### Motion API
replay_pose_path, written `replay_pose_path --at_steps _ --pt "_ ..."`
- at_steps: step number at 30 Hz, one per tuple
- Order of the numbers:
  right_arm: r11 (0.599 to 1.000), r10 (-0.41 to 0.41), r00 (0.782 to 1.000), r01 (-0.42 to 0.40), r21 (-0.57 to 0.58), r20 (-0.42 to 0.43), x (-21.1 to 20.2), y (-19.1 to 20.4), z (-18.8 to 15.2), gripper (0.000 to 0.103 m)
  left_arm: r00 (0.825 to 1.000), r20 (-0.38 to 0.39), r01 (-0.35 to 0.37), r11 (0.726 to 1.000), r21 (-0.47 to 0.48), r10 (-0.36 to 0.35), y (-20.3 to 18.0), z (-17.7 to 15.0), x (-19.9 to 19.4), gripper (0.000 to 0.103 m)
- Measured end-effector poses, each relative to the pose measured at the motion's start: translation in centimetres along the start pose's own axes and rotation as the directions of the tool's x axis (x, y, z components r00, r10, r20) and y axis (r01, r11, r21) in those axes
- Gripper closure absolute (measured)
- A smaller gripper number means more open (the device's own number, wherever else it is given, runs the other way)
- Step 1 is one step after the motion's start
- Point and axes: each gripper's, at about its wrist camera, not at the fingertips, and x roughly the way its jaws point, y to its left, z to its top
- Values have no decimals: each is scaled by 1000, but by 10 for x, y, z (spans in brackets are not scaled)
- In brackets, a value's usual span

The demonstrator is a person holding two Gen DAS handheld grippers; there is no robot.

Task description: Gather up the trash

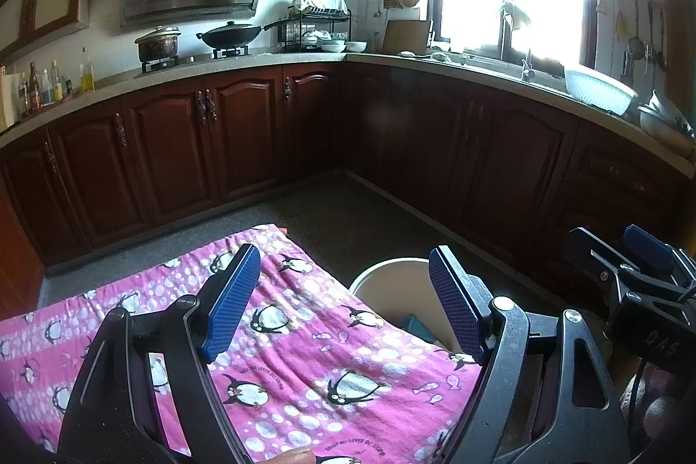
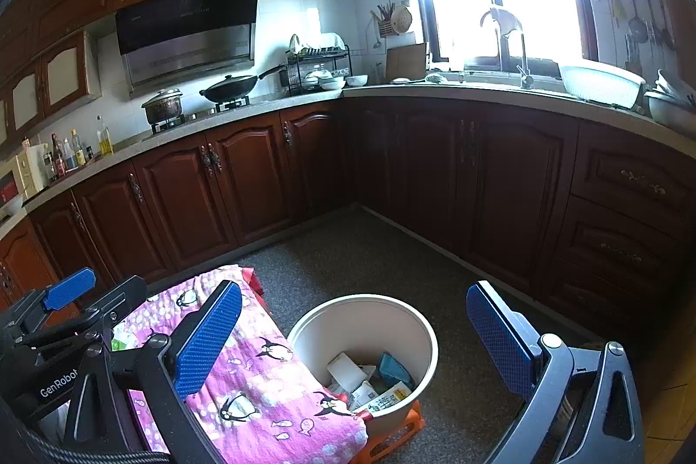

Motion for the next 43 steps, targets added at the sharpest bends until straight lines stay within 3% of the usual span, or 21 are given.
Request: replay_pose_path --at_steps 27,43 --pt "1000 3 1000 -3 -1 -16 2 0 -4 1 1000 -30 7 1000 -2 -7 3 -4 7 24" --pt "1000 2 999 -2 -5 -35 9 1 -7 1 998 -46 47 999 8 -47 4 -11 14 23"
